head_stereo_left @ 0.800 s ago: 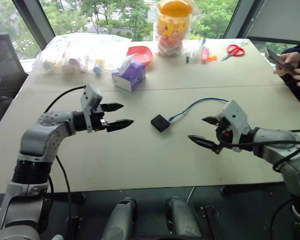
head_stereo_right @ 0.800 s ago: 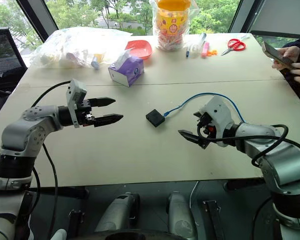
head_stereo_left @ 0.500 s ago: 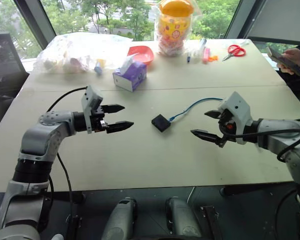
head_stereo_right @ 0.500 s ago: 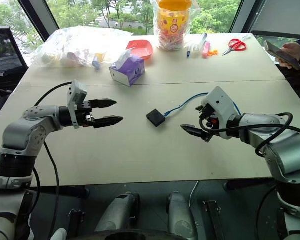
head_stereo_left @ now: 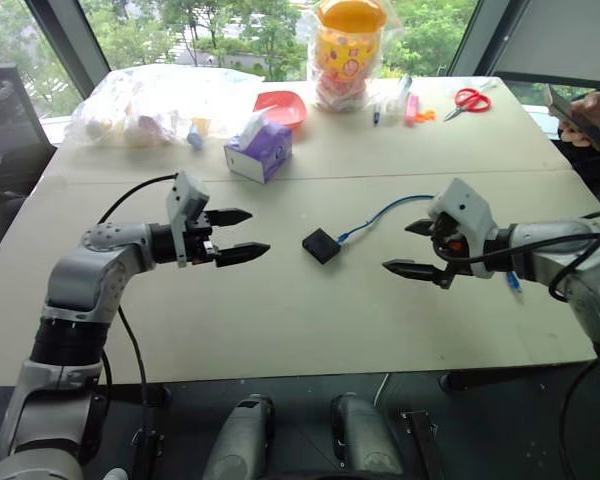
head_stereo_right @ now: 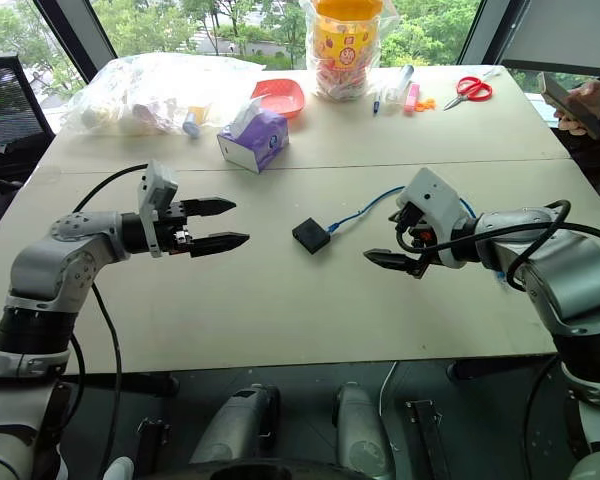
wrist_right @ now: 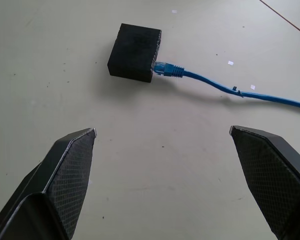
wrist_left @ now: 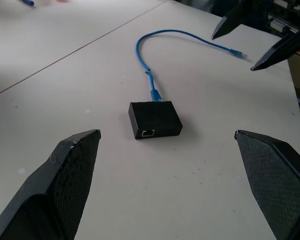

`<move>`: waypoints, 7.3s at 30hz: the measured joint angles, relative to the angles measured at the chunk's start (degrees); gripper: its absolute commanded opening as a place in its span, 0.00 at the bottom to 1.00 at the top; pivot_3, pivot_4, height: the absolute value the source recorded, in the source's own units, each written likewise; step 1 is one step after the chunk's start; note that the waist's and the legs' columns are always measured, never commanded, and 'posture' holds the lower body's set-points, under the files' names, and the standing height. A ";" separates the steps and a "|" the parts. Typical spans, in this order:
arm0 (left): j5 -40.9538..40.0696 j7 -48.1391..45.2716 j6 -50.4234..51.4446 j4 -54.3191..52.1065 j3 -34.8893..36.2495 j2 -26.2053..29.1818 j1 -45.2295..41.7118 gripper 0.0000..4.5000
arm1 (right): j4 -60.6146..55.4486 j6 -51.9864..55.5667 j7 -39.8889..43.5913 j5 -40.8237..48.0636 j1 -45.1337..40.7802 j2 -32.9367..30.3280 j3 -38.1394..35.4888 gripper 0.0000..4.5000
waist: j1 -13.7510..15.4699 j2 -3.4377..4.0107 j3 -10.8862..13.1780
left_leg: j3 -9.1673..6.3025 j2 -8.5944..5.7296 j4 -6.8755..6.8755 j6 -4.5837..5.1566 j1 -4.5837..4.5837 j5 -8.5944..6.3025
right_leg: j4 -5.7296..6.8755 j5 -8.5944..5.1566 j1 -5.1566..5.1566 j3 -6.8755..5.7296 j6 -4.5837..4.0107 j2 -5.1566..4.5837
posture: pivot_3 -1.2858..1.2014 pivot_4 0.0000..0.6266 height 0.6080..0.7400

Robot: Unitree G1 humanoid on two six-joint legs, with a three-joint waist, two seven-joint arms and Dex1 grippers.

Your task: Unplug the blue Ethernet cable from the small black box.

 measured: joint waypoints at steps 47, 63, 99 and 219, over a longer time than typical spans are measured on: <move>-5.72 7.94 8.78 -2.98 2.93 -2.97 1.16 1.00 | 53.86 -60.97 6.62 -47.40 -26.66 27.95 18.88 0.01 | -1.73 -0.05 0.07 | 0.06 -0.10 -0.07 -0.42 0.40 0.24 | 0.84 0.43 -0.16 0.28 0.39 0.16 | 0.52 0.24 1.00; -5.67 1.67 11.30 10.55 -0.88 -8.14 -9.91 1.00 | -0.25 -51.90 -3.37 -54.80 0.56 23.18 13.11 0.01 | -0.08 -0.14 0.06 | 0.13 -0.05 0.19 -0.38 0.43 0.26 | 0.80 0.30 0.03 0.32 0.23 0.18 | 0.52 0.24 1.00; -5.63 -10.86 9.90 9.96 -1.91 -3.21 -12.67 0.11 | 16.30 10.95 18.26 -5.33 -21.47 27.14 2.71 0.81 | -0.20 -0.14 0.09 | 0.07 -0.03 0.00 -0.33 0.32 0.22 | 0.73 0.40 -0.13 0.27 0.37 0.09 | 0.52 0.24 1.00; 20.98 5.88 -39.72 38.96 -5.63 -17.67 -6.18 0.98 | -5.40 18.21 -21.78 -7.02 2.79 18.11 -8.40 1.00 | -0.46 -0.14 0.09 | 0.11 0.05 0.01 -0.23 0.35 0.17 | 0.72 0.42 -0.09 0.27 0.43 0.19 | 0.52 0.24 1.00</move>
